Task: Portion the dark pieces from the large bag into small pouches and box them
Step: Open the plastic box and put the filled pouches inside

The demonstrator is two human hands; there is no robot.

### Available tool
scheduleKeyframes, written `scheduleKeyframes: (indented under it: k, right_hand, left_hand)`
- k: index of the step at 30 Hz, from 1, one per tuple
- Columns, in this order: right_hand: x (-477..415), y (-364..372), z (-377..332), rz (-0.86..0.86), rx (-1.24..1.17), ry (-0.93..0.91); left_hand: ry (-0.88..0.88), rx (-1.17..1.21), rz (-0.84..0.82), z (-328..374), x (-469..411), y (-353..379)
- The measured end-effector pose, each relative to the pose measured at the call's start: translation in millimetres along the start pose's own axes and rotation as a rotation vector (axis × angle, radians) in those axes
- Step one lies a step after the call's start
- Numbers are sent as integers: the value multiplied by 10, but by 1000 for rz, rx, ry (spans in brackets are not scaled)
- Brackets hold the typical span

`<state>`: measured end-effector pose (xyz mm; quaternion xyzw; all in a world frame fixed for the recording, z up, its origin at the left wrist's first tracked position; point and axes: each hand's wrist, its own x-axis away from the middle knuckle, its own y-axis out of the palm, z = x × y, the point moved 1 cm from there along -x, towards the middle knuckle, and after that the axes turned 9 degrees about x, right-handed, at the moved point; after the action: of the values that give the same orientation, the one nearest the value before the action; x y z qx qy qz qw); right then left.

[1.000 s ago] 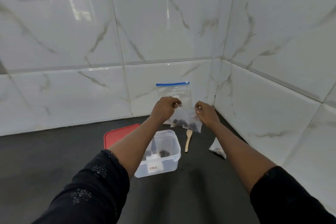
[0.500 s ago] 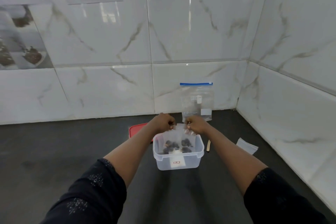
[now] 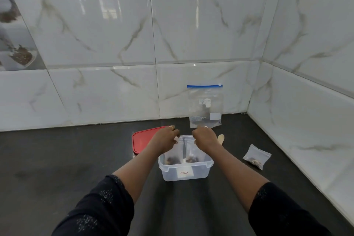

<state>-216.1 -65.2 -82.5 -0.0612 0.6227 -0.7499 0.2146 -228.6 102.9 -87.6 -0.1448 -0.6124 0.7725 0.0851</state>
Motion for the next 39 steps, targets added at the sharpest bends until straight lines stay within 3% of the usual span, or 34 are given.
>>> scheduleKeyframes:
  k: [6,12,16,23,28,39]
  right_hand:
    - [-27,48,226,109,-138,58]
    - [101,170,801,68,-331,352]
    - [252,425,1326,-26,-378,545]
    - [601,1013,2003,-190,-473,839]
    - [693,1304,2199,-269,-493,902]
    - [606,1306,2277,-316,-561,816]
  left_hand:
    - [156,65,87,285,-293,-35]
    - [262,215,97,920,-732,76]
    - [268,254,-4,1356,-1031,300]
    - [15,372,-240,1869,-1393,854]
    - [-186,486,-393,2110,-1570,1166]
    - [-339,744,-323,2223,-1705,1327]
